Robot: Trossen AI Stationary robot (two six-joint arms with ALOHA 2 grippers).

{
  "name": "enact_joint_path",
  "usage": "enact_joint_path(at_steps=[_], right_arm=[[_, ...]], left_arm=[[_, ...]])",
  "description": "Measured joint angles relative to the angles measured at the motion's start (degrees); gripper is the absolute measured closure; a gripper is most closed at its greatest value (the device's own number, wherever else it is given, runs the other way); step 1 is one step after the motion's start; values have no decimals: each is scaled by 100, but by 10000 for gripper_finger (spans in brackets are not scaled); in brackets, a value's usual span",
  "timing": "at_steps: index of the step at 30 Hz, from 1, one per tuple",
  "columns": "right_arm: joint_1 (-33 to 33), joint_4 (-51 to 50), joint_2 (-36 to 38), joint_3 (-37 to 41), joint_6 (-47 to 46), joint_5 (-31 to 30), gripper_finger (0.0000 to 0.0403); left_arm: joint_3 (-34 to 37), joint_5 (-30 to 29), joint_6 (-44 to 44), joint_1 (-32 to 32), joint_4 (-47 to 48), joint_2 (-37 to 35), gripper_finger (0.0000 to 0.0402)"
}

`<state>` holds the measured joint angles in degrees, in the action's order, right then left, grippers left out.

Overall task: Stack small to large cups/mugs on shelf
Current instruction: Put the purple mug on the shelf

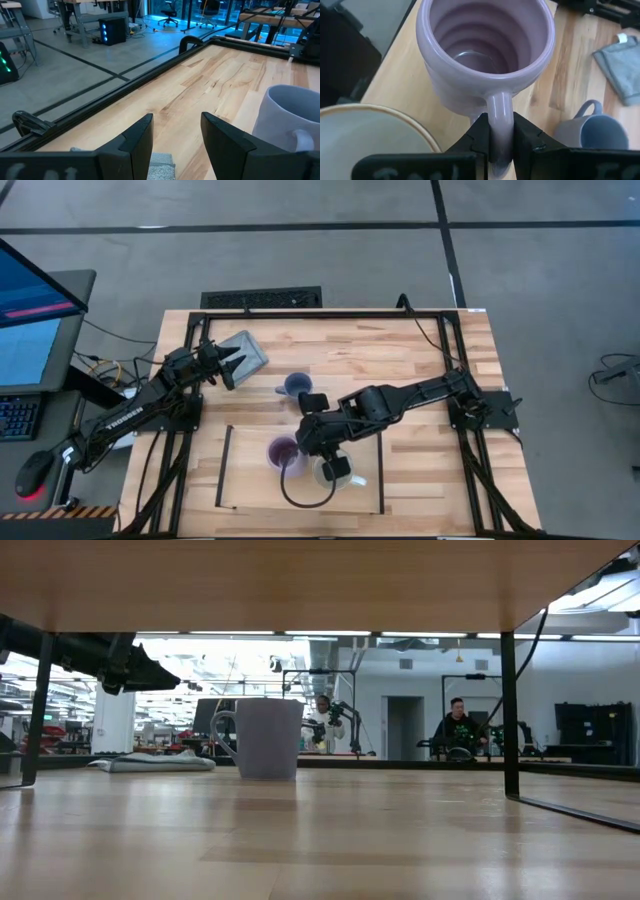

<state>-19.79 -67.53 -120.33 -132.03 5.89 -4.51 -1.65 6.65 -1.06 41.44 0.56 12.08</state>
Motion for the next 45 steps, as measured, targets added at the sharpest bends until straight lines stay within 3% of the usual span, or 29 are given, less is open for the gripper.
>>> enact_joint_path(at_steps=[20, 32, 45], right_arm=[[78, -109, 0, 0, 1044, 361, 341], [277, -106, 0, 0, 1373, 1113, 341], [378, -131, 0, 0, 1821, 1260, 341]], left_arm=[[0, -1, 1, 0, 0, 0, 246], [0, -1, 2, 1, 0, 0, 246], [0, -1, 184, -1, 0, 0, 246]])
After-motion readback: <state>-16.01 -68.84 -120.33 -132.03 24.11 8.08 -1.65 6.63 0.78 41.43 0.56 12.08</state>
